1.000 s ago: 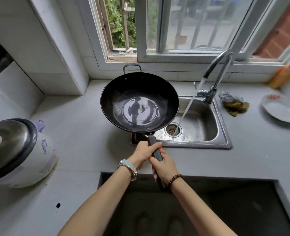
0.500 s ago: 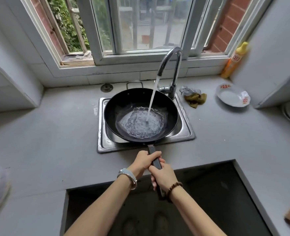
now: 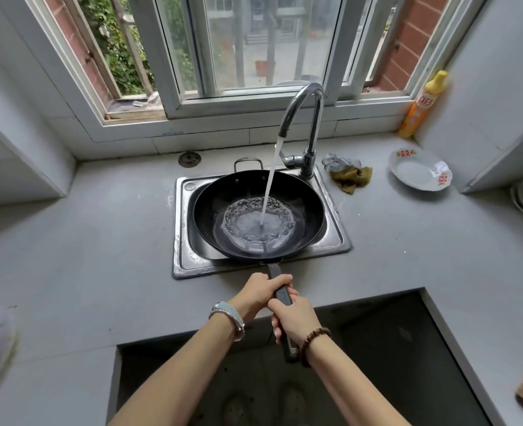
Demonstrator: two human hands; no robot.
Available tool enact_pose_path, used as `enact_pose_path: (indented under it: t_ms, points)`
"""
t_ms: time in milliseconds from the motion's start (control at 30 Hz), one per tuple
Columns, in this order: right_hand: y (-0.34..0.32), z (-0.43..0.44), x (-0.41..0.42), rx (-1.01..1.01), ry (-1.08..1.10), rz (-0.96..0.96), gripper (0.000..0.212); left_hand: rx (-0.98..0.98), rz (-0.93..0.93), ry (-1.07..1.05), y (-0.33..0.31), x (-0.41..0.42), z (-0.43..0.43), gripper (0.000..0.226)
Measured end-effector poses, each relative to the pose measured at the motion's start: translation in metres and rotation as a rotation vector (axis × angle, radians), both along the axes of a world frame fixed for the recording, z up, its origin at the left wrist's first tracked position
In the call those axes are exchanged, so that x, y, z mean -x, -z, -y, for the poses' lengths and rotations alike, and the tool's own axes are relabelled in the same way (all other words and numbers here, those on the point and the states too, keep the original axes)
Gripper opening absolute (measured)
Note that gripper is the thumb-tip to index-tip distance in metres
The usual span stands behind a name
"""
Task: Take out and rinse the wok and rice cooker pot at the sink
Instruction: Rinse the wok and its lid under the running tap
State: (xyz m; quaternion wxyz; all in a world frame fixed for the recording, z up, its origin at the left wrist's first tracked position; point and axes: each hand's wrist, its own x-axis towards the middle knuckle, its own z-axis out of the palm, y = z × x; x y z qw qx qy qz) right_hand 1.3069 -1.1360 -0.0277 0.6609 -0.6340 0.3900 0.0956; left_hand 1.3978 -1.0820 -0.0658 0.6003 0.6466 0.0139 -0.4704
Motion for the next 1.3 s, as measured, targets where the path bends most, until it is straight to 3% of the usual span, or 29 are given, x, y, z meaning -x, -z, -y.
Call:
enact_pose_path:
  t_ms: [267,767,1300]
  points:
    - [-0.009,0.006,-0.012,-0.088,-0.004,0.018,0.007,-0.023,-0.030,-0.011,-0.009,-0.009,0.004,0.020]
    - [0.000,0.005,0.000,-0.071,-0.072,0.024,0.003,0.007,-0.107,-0.001,-0.008,-0.001,0.002,0.023]
    - [0.047,0.001,0.044,-0.075,-0.143,0.005,0.005,-0.025,-0.027,0.112,0.022,0.034,-0.008,0.021]
